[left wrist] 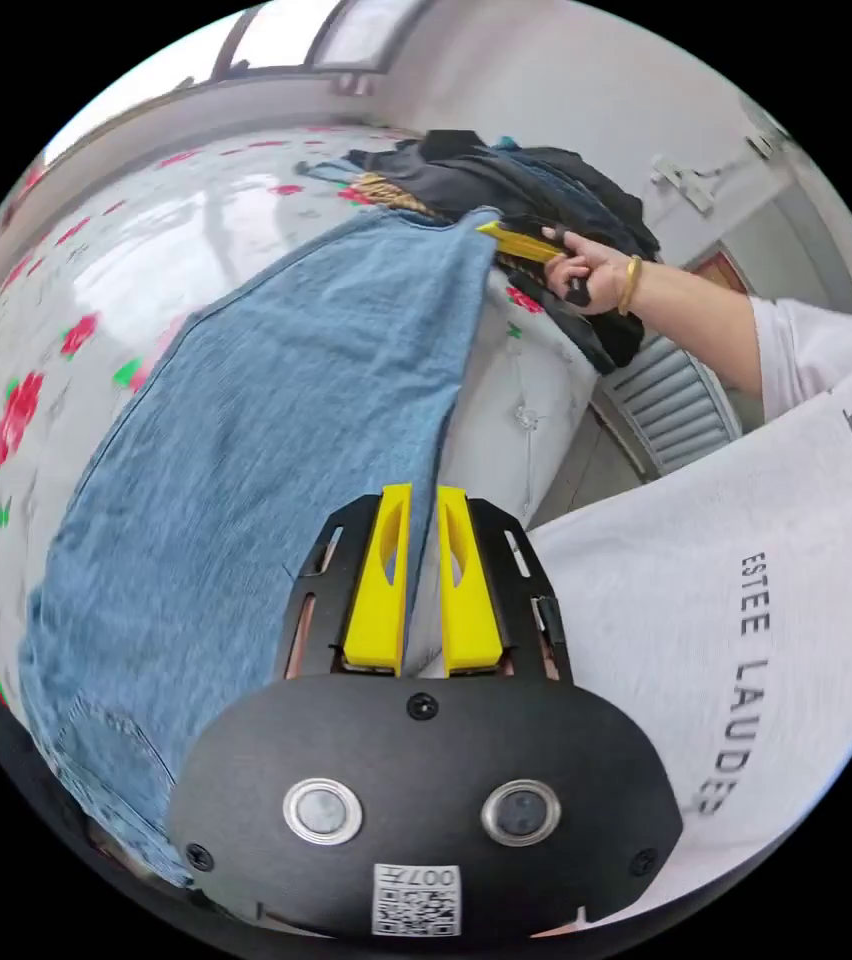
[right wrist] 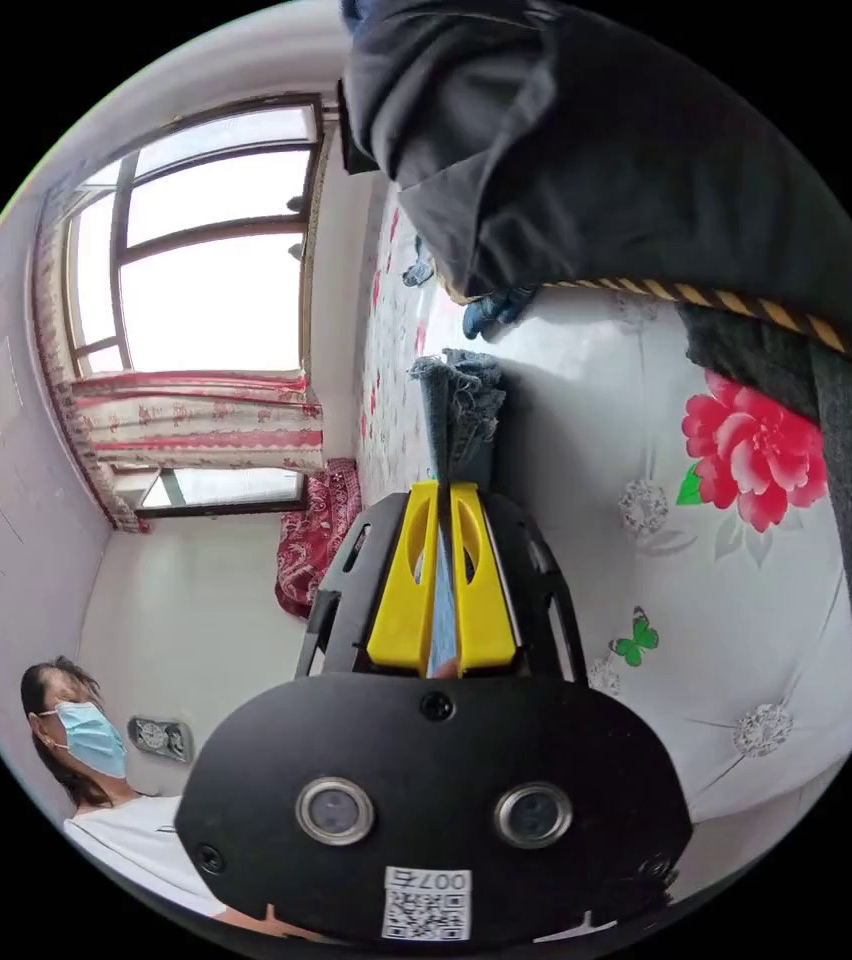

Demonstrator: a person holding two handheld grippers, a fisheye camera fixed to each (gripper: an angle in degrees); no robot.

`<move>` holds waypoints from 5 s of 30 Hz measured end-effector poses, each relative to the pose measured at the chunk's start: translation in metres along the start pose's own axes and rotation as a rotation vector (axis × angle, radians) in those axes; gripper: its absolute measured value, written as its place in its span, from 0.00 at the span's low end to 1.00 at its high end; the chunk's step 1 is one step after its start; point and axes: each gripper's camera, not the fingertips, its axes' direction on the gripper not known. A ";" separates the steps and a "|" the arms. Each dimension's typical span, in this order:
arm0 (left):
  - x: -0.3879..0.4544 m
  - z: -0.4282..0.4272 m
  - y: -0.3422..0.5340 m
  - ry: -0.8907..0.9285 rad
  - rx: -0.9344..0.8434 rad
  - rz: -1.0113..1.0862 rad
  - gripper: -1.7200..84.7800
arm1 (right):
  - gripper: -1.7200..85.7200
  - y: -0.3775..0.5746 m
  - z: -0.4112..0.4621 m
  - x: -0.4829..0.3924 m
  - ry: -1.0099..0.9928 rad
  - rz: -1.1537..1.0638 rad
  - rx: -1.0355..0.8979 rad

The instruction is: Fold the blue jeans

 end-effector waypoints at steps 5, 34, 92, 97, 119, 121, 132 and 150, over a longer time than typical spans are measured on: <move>-0.078 -0.074 0.125 -0.050 0.251 -0.720 0.05 | 0.02 0.035 0.085 -0.166 0.114 -0.558 -0.299; -0.100 -0.063 0.377 0.124 0.768 -1.422 0.02 | 0.05 0.404 0.352 -0.249 0.092 -0.929 -1.120; 0.066 -0.072 0.117 0.054 0.185 -0.241 0.11 | 0.14 0.147 0.114 -0.064 0.160 -0.535 -0.522; 0.100 -0.035 0.173 -0.085 -0.014 -0.213 0.09 | 0.14 0.169 0.185 -0.107 0.284 -0.764 -0.593; 0.064 -0.111 0.221 -0.020 0.210 -0.386 0.06 | 0.16 0.167 0.431 -0.153 0.225 -0.917 -0.889; 0.028 -0.129 0.224 0.055 0.260 -0.472 0.09 | 0.17 0.115 0.369 -0.125 0.142 -0.758 -0.800; -0.069 -0.075 0.167 0.421 0.036 -0.497 0.20 | 0.18 0.057 0.250 0.048 0.110 -0.296 -0.742; -0.148 -0.200 0.070 0.386 0.161 -0.280 0.03 | 0.05 0.034 0.437 -0.114 0.115 -0.423 -0.906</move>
